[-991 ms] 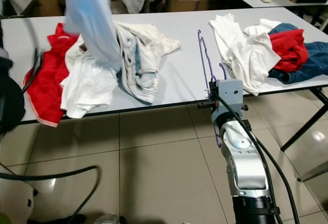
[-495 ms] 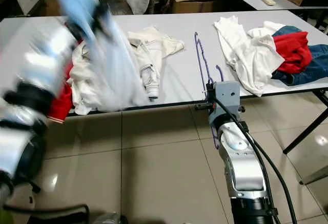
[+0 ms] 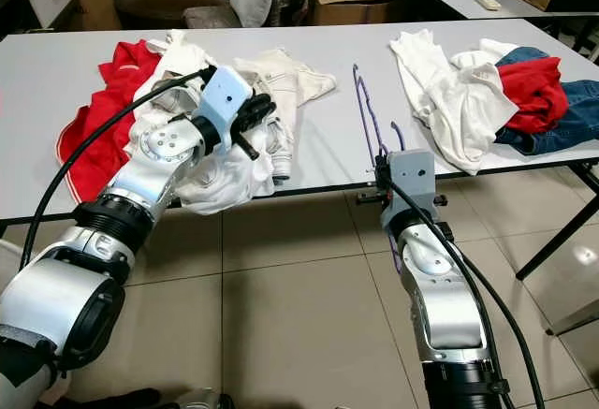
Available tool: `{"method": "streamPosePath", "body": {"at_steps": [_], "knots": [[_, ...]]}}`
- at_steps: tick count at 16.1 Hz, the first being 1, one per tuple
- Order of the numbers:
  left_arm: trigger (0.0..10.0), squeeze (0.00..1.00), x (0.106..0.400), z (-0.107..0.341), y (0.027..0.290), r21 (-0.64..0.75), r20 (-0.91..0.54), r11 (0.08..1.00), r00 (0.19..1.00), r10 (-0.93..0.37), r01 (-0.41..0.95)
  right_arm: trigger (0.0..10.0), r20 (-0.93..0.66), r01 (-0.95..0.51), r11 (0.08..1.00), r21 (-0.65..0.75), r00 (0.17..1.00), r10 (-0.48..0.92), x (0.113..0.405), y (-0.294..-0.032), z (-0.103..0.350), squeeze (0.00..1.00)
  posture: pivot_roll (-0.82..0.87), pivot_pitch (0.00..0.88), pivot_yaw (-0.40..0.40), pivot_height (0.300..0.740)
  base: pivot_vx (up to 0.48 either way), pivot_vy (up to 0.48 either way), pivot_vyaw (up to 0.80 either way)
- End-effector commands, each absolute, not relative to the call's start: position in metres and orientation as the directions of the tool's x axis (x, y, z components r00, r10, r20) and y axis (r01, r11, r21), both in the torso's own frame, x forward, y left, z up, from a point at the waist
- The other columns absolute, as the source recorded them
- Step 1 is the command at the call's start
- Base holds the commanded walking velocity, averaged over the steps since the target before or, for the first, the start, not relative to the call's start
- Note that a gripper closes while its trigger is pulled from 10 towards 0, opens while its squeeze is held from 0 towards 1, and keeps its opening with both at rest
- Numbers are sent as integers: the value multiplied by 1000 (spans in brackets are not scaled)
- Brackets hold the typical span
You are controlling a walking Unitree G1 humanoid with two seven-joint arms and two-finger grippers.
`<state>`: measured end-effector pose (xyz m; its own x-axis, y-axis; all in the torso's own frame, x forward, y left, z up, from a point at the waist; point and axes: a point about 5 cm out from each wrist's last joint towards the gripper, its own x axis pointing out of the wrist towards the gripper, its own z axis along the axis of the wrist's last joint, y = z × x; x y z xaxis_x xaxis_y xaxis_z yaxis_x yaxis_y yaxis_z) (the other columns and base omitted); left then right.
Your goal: Hang hanger
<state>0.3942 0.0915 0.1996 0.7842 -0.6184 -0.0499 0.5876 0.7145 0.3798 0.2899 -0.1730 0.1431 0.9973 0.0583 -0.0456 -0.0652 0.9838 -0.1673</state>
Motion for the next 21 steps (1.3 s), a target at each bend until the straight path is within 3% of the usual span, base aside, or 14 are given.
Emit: {"method": "streamPosePath", "body": {"at_steps": [1,2,3,4,6,7,9,11,12,13,14,15,18,21], "knots": [[10000,1000,398,211,96,353,-17,740,795,-607,572,10000,-69,-51,983,-177,997,40,289,-177,139,0,-81,0,16,740,0,0,0],[10000,1000,399,216,101,329,5,757,801,-598,564,10000,-72,-47,982,-181,997,35,289,-178,139,0,-81,0,16,740,0,0,0],[10000,1000,400,231,108,194,93,785,786,-611,588,10000,-70,-40,983,-178,997,28,290,-179,140,0,-77,0,10,740,0,0,0],[10000,1000,400,231,108,194,93,785,786,-611,588,10000,-70,-40,983,-178,997,28,290,-179,140,0,-77,0,10,740,0,0,0],[10000,1000,399,245,118,64,181,781,763,-621,621,10000,-58,-25,986,-164,998,16,292,-181,142,0,-73,0,6,740,0,0,0],[10000,1000,398,245,122,67,180,786,768,-615,614,10000,-56,-24,987,-159,998,15,292,-181,143,0,-75,0,9,740,0,0,0],[10000,1000,393,238,143,202,120,803,799,-589,561,10000,-53,-45,990,-135,998,38,289,-180,144,0,-79,0,15,740,0,0,0],[10000,1000,372,220,154,352,-26,687,740,-672,636,10000,-72,-125,986,-110,990,117,282,-179,141,0,-77,0,15,740,0,0,0],[10000,502,357,207,159,408,-127,599,693,-710,689,10000,-86,-197,977,-86,978,190,277,-178,141,0,-75,0,13,740,0,0,0],[10000,337,353,203,160,420,-161,573,679,-716,704,10000,-89,-223,972,-74,972,217,275,-178,141,0,-74,0,12,740,0,0,0],[10000,0,342,192,166,462,-239,523,669,-704,716,10000,-83,-298,953,-51,953,293,269,-181,144,0,-74,0,10,740,0,0,0],[10000,0,334,181,172,519,-312,476,676,-668,710,10000,-76,-353,933,-65,934,348,264,-186,147,0,-76,0,9,740,0,0,0],[10000,0,334,172,185,621,-344,484,769,-539,616,10000,-88,-381,920,-91,923,373,259,-194,148,0,-81,0,5,740,0,0,0],[8745,0,334,166,184,654,-355,477,795,-492,587,10000,-99,-401,912,-87,914,393,257,-197,148,0,-85,0,4,740,0,0,0]]}}
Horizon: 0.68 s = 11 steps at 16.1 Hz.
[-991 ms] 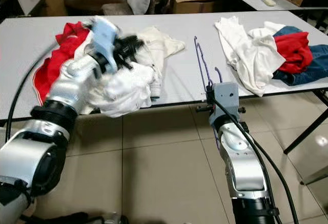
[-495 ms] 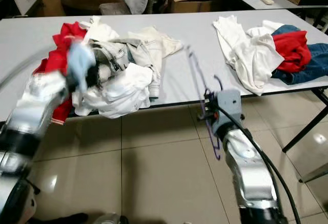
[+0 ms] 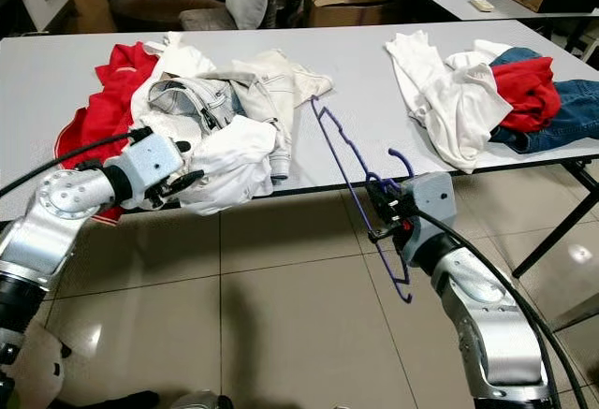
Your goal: Hang hanger
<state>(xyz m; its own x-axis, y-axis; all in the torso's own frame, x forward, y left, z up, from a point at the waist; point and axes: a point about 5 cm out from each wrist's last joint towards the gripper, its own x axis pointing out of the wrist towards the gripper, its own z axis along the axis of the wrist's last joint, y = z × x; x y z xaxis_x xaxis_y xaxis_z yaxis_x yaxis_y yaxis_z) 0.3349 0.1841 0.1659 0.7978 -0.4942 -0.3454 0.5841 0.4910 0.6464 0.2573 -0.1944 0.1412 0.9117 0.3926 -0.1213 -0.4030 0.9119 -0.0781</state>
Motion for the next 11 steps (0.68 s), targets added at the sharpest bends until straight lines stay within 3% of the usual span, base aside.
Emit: {"method": "streamPosePath", "body": {"at_steps": [1,4,11], "knots": [[6431,0,337,164,183,668,-339,489,814,-472,561,10000,-100,-405,910,-87,912,397,256,-197,148,0,-85,0,4,740,0,0,0],[0,0,340,163,180,659,-314,517,824,-472,546,10000,-99,-403,911,-89,913,395,255,-198,149,0,-96,0,7,740,0,0,0],[0,0,341,164,176,624,-280,555,821,-498,550,10000,-103,-409,908,-87,911,400,253,-200,148,0,-94,0,6,740,0,0,0]]}}
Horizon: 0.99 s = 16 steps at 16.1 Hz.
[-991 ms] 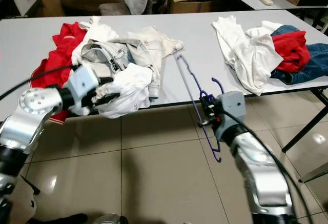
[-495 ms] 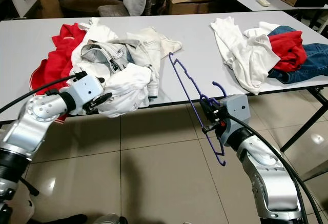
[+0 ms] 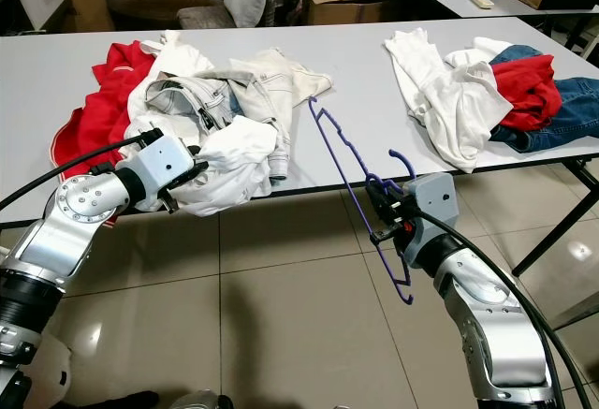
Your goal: Hang hanger
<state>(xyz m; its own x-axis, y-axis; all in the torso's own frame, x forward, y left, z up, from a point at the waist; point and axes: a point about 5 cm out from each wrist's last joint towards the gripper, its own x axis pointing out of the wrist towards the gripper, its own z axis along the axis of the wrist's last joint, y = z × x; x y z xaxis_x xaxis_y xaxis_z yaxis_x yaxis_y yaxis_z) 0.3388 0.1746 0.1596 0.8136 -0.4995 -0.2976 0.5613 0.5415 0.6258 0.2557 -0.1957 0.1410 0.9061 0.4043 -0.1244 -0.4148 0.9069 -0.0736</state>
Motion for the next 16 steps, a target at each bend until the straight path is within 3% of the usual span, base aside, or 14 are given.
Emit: {"method": "streamPosePath", "body": {"at_steps": [1,6,10,12,16], "knots": [[0,0,341,164,175,615,-274,563,819,-503,552,10000,-102,-413,906,-87,909,405,253,-199,148,0,-94,0,6,740,0,0,0],[0,0,342,175,168,409,-197,681,787,-584,608,10000,-97,-538,840,-72,842,531,241,-193,153,0,-96,0,7,740,0,0,0],[0,0,351,196,168,101,-29,812,818,-575,574,10000,-85,-657,753,-41,753,652,227,-182,157,0,-97,0,7,740,0,0,0],[0,0,361,228,173,-93,133,853,855,-501,514,10000,-86,-719,695,-14,693,716,219,-178,159,0,-97,0,7,740,0,0,0],[0,0,358,272,164,-48,224,794,781,-583,606,10000,-85,-688,725,-15,724,685,229,-171,157,0,-98,0,8,740,0,0,0]]}}
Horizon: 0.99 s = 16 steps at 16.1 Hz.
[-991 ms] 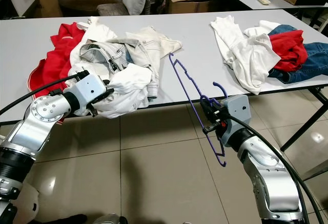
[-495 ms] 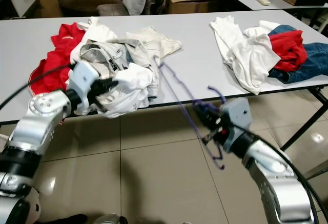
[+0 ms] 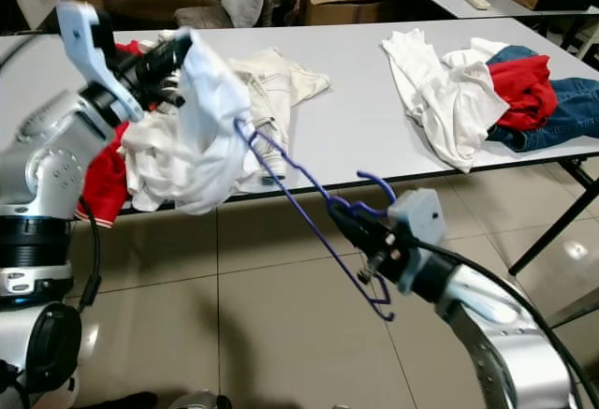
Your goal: Hang hanger
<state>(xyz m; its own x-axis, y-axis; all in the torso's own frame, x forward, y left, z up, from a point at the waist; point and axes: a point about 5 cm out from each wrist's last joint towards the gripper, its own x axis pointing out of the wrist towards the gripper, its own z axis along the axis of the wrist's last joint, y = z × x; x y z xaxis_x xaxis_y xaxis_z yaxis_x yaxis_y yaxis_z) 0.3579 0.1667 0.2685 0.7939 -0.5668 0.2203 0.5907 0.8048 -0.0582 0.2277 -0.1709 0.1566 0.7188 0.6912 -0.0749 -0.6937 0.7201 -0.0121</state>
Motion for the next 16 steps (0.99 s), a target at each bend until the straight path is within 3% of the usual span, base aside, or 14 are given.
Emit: {"method": "streamPosePath", "body": {"at_steps": [1,3,6,9,11,12,13,15,16], "knots": [[0,0,355,279,160,-22,227,782,765,-603,623,10000,-76,-700,714,-8,712,698,230,-167,158,0,-98,0,8,740,0,0,0],[0,0,356,280,156,42,192,799,780,-595,599,10000,-60,-749,662,10,661,748,228,-157,160,0,-83,0,-1,740,0,0,0],[0,0,357,275,155,101,157,810,795,-586,577,10000,-66,-750,661,3,659,749,228,-156,159,0,-83,0,-1,740,0,0,0],[0,0,358,273,149,144,140,807,795,-590,573,10000,-131,-542,838,-63,837,531,256,-179,150,0,-83,0,0,740,0,0,0],[0,0,363,269,147,184,121,820,815,-566,542,10000,-140,-426,902,-75,900,413,267,-194,148,0,-84,0,-1,740,0,0,0],[7098,0,371,260,146,242,88,846,858,-507,475,10000,-132,-378,924,-64,920,368,270,-203,150,0,-86,0,0,740,0,0,0],[10000,0,377,248,147,274,58,864,890,-453,422,10000,-130,-384,922,-57,918,374,269,-203,150,0,-91,0,3,740,0,0,0],[10000,0,379,239,147,287,22,863,898,-440,416,10000,-133,-397,916,-56,912,387,267,-201,148,0,-91,0,3,740,0,0,0],[10000,318,377,231,147,251,-2,860,889,-459,444,10000,-124,-417,908,-50,904,408,264,-196,147,0,-92,0,2,740,0,0,0]]}}
